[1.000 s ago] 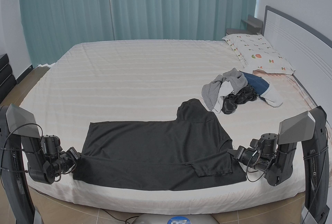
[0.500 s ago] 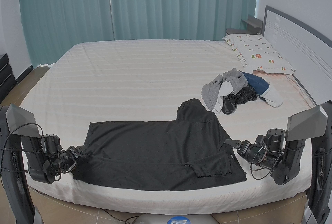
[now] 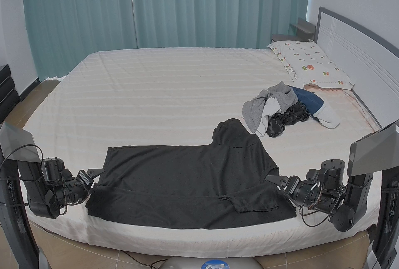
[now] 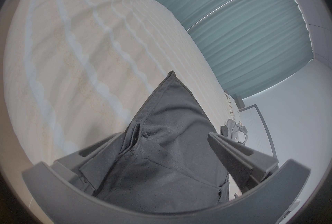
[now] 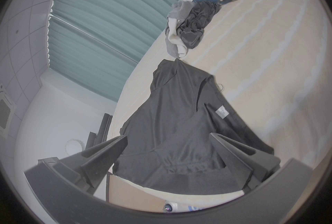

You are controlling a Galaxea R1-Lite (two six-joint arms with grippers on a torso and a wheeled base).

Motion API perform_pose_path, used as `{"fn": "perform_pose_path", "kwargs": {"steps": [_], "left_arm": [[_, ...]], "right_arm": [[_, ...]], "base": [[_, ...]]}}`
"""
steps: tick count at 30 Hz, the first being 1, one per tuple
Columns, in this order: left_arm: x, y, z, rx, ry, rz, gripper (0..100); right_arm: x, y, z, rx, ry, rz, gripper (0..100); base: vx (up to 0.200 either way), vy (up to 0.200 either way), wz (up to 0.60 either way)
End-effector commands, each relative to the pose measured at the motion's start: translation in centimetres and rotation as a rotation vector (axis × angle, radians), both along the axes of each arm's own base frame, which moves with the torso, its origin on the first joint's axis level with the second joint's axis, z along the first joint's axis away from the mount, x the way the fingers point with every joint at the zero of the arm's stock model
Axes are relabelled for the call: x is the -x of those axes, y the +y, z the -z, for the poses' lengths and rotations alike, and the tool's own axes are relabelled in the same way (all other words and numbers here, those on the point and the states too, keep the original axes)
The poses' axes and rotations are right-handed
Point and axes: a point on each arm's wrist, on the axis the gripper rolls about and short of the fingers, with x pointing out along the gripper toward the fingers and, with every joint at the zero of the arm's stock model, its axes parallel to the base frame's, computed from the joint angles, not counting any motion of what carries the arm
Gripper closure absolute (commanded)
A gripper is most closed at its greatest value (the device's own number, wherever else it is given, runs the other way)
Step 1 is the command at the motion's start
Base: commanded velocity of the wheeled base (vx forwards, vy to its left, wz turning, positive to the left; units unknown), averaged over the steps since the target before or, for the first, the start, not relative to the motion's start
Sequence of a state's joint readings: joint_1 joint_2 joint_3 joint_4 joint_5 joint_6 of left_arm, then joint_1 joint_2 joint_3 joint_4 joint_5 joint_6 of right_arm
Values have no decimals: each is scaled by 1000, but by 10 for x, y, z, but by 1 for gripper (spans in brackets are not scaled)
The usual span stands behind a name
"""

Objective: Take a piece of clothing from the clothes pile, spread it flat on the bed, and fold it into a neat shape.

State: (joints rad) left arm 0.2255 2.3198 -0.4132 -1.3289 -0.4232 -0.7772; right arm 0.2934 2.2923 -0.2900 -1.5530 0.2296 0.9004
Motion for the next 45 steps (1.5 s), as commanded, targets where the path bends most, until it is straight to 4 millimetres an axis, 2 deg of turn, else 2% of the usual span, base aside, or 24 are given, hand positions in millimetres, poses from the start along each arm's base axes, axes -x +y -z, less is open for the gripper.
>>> {"fn": "perform_pose_path", "kwargs": {"steps": [1,7,28,37,45], "left_arm": [[0,0,-3,-5,-13,0,0],[1,0,-3,-5,-12,-1,0],[0,-1,-3,-7,-14,-7,0],[0,-1,-3,-8,-14,-7,0],[0,-1,-2,-13,-12,-3,0]], "right_arm": [[4,-7,13,-30,80,62,0],[7,-8,9,-64,100,86,0],[10,-7,11,-57,112,80,0],[11,-6,9,-58,110,74,0],[12,-2,10,-44,104,84,0]], "base": [[0,0,0],[-100,0,0],[0,0,0],[0,200,0],[0,0,0]]}}
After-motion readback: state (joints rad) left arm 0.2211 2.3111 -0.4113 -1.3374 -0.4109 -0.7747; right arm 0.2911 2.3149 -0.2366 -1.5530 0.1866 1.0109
